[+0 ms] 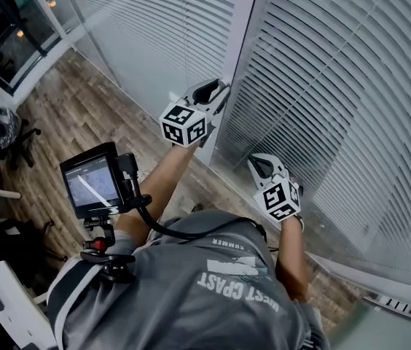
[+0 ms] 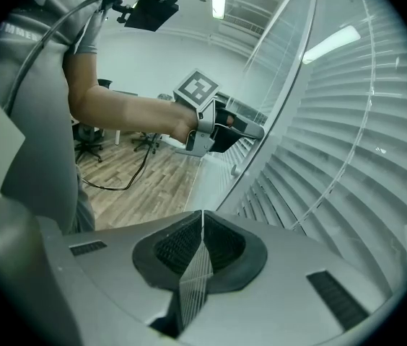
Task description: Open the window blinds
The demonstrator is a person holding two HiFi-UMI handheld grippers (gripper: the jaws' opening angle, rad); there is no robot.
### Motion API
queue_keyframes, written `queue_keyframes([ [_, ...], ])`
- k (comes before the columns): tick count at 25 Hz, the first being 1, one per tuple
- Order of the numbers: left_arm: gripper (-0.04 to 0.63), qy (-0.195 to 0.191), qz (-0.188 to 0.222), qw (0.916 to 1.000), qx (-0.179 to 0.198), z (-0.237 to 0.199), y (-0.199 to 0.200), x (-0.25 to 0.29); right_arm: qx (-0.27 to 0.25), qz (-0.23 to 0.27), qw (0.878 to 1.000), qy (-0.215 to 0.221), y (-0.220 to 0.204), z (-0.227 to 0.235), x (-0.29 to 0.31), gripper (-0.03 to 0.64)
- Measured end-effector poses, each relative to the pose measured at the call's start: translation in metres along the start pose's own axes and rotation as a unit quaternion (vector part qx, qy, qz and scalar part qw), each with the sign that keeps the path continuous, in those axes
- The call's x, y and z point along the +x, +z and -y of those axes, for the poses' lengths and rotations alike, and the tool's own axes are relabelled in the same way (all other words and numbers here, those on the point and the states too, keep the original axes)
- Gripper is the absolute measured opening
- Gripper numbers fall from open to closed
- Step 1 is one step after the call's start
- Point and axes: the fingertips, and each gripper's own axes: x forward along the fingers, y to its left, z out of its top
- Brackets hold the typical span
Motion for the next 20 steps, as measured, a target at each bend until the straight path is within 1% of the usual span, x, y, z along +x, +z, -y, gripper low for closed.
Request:
queue_keyframes([
  [1, 0.129, 0.003, -0.006, 0.9996, 0.029, 0.001, 0.000, 0.000, 0.000, 0.000, 1.000, 0.000, -0.001, 0.000, 0.000, 0.003],
  [2, 0.126, 0.009, -0.014, 0.9974, 0.070, 0.001, -0.001, 0.000, 0.000, -0.001, 1.000, 0.001, -0.002, 0.000, 0.001, 0.003],
  [3, 0.126, 0.021, -0.028, 0.9904, 0.134, 0.001, -0.002, 0.001, 0.000, -0.001, 1.000, 0.002, -0.002, 0.000, 0.002, 0.003],
  [4, 0.124, 0.039, -0.048, 0.9721, 0.226, 0.001, -0.004, 0.001, -0.001, -0.001, 1.000, 0.003, -0.002, -0.001, 0.003, 0.003],
  [5, 0.124, 0.060, -0.071, 0.9379, 0.334, 0.000, -0.005, 0.002, -0.002, -0.001, 1.000, 0.005, -0.002, 0.000, 0.004, 0.003],
  [6, 0.124, 0.076, -0.090, 0.8943, 0.432, 0.001, -0.006, 0.003, -0.003, 0.000, 1.000, 0.006, -0.001, 0.000, 0.005, 0.003],
  [7, 0.124, 0.084, -0.103, 0.8568, 0.498, 0.001, -0.007, 0.004, -0.004, 0.000, 1.000, 0.008, -0.001, 0.000, 0.006, 0.003],
  [8, 0.124, 0.085, -0.110, 0.8357, 0.531, 0.001, -0.007, 0.005, -0.004, 0.001, 1.000, 0.009, 0.000, 0.001, 0.007, 0.003],
  [9, 0.124, 0.083, -0.113, 0.8284, 0.542, 0.001, -0.007, 0.006, -0.005, 0.001, 1.000, 0.010, 0.000, 0.001, 0.008, 0.003],
  [10, 0.124, 0.080, -0.114, 0.8285, 0.542, 0.001, -0.008, 0.007, -0.005, 0.002, 1.000, 0.011, 0.001, 0.001, 0.009, 0.003],
  [11, 0.124, 0.079, -0.114, 0.8326, 0.536, 0.001, -0.009, 0.007, -0.006, 0.003, 1.000, 0.012, 0.002, 0.000, 0.010, 0.003],
  [13, 0.124, 0.079, -0.115, 0.8441, 0.518, 0.001, -0.010, 0.007, -0.005, 0.005, 1.000, 0.014, 0.002, -0.002, 0.010, 0.003],
  [15, 0.124, 0.081, -0.114, 0.8511, 0.506, 0.000, -0.012, 0.008, -0.005, 0.003, 1.000, 0.014, 0.001, -0.003, 0.009, 0.003],
  [16, 0.124, 0.079, -0.112, 0.8587, 0.494, -0.001, -0.012, 0.007, -0.005, 0.001, 1.000, 0.014, 0.000, -0.003, 0.009, 0.003],
  [17, 0.124, 0.072, -0.109, 0.8731, 0.470, -0.001, -0.013, 0.007, -0.005, -0.001, 1.000, 0.013, -0.001, -0.004, 0.008, 0.003],
  [19, 0.124, 0.054, -0.098, 0.9124, 0.394, -0.003, -0.013, 0.006, -0.002, -0.003, 1.000, 0.012, -0.004, -0.004, 0.007, 0.003],
  [20, 0.124, 0.049, -0.092, 0.9263, 0.362, -0.004, -0.012, 0.006, -0.001, -0.004, 1.000, 0.010, -0.005, -0.004, 0.006, 0.003],
])
